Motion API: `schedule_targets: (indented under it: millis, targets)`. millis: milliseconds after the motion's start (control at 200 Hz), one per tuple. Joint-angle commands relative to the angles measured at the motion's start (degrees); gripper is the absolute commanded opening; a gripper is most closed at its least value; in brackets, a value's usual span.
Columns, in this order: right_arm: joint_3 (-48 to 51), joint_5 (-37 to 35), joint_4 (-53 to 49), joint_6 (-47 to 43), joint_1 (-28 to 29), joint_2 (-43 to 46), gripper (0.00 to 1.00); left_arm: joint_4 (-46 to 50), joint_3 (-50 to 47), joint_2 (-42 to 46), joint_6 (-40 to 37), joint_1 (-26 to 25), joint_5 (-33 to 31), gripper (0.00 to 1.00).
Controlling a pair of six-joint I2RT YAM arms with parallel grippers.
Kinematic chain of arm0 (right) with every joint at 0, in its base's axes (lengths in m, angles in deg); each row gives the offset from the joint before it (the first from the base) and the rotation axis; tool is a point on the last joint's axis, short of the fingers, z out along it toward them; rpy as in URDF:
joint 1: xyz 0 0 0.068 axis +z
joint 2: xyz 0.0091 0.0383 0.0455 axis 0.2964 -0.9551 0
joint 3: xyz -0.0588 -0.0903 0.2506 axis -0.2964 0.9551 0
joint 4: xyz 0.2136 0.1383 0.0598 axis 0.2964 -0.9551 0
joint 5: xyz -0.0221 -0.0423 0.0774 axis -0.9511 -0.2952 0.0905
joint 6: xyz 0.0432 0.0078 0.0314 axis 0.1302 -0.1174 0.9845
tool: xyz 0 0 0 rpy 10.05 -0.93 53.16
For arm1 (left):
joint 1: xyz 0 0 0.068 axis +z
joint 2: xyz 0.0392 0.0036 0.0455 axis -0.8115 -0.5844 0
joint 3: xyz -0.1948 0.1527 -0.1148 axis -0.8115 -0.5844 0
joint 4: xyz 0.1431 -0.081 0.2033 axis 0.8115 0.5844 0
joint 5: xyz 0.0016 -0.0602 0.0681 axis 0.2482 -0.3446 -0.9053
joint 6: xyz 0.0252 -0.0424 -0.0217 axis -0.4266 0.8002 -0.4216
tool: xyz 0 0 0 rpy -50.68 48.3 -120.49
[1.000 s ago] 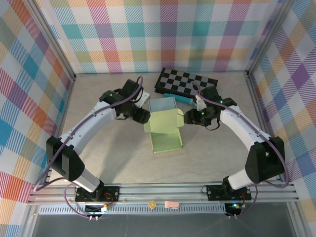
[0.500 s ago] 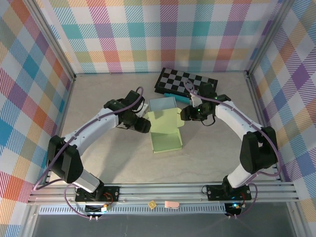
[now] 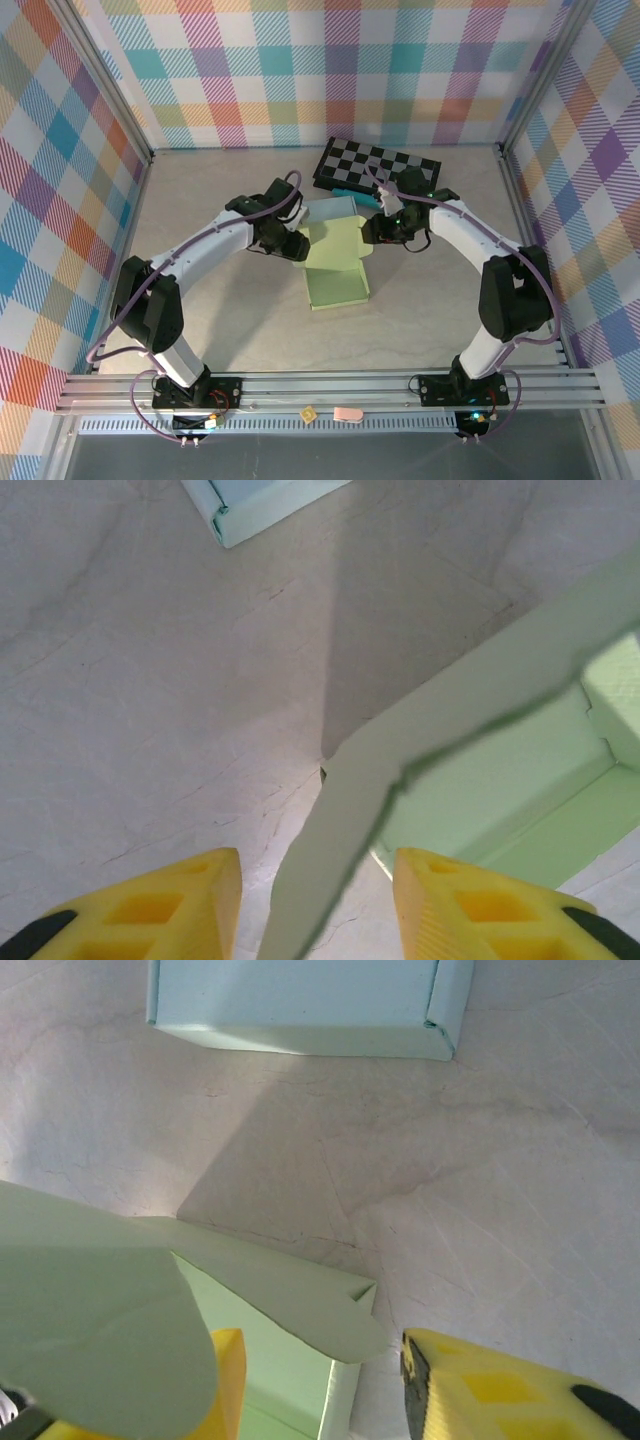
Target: Fold the paper box
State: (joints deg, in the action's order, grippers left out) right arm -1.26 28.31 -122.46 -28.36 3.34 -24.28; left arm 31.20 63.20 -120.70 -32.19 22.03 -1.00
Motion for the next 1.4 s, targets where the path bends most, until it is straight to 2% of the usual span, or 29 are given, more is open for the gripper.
schedule_targets:
  millis: [0, 135, 425, 595, 835, 940, 1315, 1395]
  targets:
    - [-2.17, 1.37, -0.28, -1.0, 0.86, -0.76, 0.42, -0.46, 1.48, -0.92, 1.46, 0.04, 0.58, 0.41]
    - [-2.01, 0.92, -0.28, -0.65, 1.43, -0.51, 0.37, -0.73, 1.46, -1.44, 2.55, -0.04, 0.73, 0.34]
    - [-0.84, -0.7, 0.25, 0.05, 2.58, -0.81, 0.31, -1.79, 1.93, -1.85, 5.28, -1.53, -1.47, 0.3]
    - [-1.36, -0.58, 0.47, 0.44, 3.27, -1.22, 0.28, -1.52, 2.96, -3.17, 7.02, -2.42, -2.79, 0.22]
    - [-1.54, -1.51, 0.67, 1.75, 4.96, -1.27, 0.23, -1.04, 3.89, -4.28, 9.1, -3.11, -4.81, 0.21]
    - [-1.41, -3.57, 0.54, 3.61, 5.69, -0.76, 0.22, -1.4, 4.47, -4.55, 9.86, -3.59, -5.99, 0.21]
    - [1.51, -14.59, 4.75, 15.04, 9.97, 2.37, 0.01, -6.74, 5.35, -5.25, 15.8, -4.79, -7.79, 0.2]
    - [1.88, -17.42, 6.12, 17.09, 11.07, 3.16, 0.0, -7.93, 5.63, -5.49, 15.97, -4.8, -8.84, 0.2]
